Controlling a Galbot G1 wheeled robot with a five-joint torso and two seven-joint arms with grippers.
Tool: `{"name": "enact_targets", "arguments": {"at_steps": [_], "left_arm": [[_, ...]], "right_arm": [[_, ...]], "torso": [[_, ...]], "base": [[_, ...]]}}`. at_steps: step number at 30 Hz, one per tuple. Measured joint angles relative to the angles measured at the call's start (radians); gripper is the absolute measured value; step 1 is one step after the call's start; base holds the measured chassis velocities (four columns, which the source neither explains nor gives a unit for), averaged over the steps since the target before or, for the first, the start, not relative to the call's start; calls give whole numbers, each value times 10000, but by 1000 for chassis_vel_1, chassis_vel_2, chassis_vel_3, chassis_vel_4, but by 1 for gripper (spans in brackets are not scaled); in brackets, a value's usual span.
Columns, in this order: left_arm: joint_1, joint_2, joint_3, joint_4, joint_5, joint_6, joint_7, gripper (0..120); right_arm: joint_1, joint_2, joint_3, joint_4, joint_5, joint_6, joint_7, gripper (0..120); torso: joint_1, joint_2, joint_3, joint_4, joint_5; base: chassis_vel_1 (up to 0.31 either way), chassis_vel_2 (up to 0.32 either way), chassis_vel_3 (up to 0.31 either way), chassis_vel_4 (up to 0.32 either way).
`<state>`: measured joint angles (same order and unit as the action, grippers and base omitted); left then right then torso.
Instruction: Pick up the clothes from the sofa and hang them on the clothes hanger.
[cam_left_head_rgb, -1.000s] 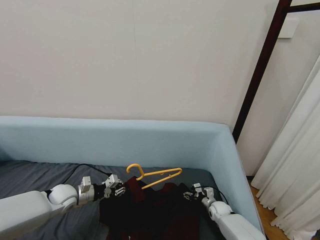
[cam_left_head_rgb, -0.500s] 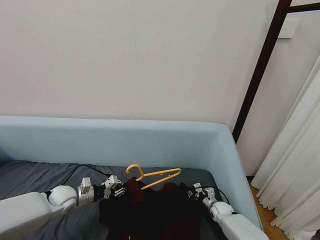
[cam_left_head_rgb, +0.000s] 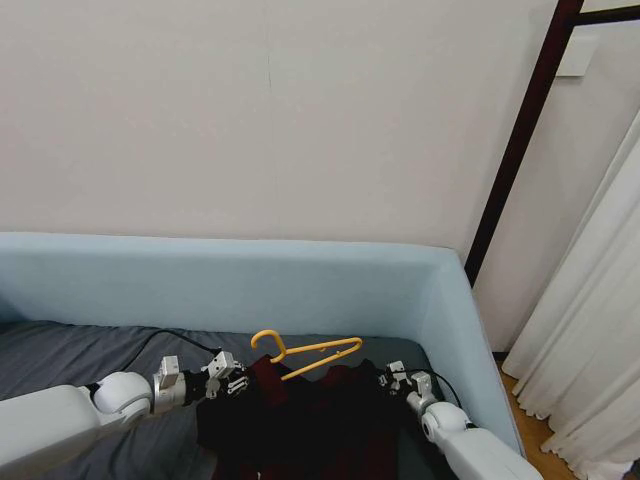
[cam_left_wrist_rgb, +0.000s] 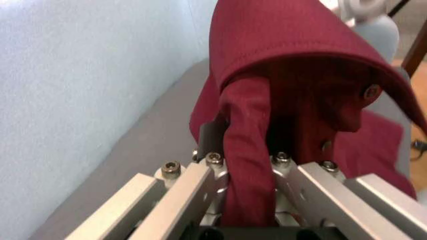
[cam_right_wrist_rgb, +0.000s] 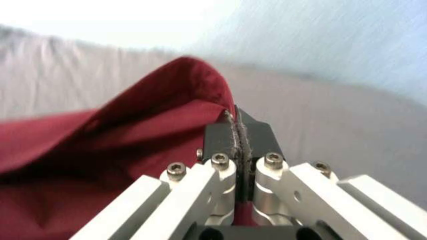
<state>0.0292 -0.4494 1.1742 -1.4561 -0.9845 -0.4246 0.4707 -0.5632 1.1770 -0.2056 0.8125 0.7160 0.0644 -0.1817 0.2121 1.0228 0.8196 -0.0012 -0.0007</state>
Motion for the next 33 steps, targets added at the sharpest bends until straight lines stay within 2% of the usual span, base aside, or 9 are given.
{"name": "enact_targets", "arguments": {"at_steps": [5,9,10,15,17,19,22,26,33], "left_arm": [[-184,69,89,24,53,-13,141,1],[-138,124,88,-52,283,-14,178,1],[-138,124,88,-52,283,-14,178,1],[33,161,-21,-48,635,-14,188,1],[43,154,-36,-36,668,-14,180,1],[44,81,-99,0,680,-13,123,1],[7,-1,-121,39,644,12,86,1],[-161,-394,-43,88,546,194,-18,1],[-226,-688,145,66,511,338,-31,1]], "right_arm": [[-164,-544,56,1010,-145,-27,382,0],[-451,-1182,186,2697,-61,-278,1005,0],[-451,-1182,186,2697,-61,-278,1005,0],[-996,-2122,360,5153,490,-866,1580,0],[-1130,-2306,417,5638,617,-991,1692,0],[-1410,-2623,550,6551,825,-1178,1865,0],[-1663,-2887,676,7229,979,-1303,1991,0],[-2300,-3554,1051,9058,1401,-1673,2329,0],[-2699,-4093,1413,10426,1717,-1967,2646,0]], "torso": [[0,0,0,-1,2],[0,0,0,-1,0],[0,0,0,-1,0],[0,0,0,1,1],[0,0,0,1,0],[0,0,0,1,0],[0,0,0,0,2],[0,1,0,-2,0],[0,0,0,-1,-1]], "base": [[0,0,0,0],[0,0,0,0],[0,0,0,0],[0,0,0,0],[0,0,0,0],[0,0,0,0],[0,0,0,0],[0,0,0,0],[0,0,0,0]]}}
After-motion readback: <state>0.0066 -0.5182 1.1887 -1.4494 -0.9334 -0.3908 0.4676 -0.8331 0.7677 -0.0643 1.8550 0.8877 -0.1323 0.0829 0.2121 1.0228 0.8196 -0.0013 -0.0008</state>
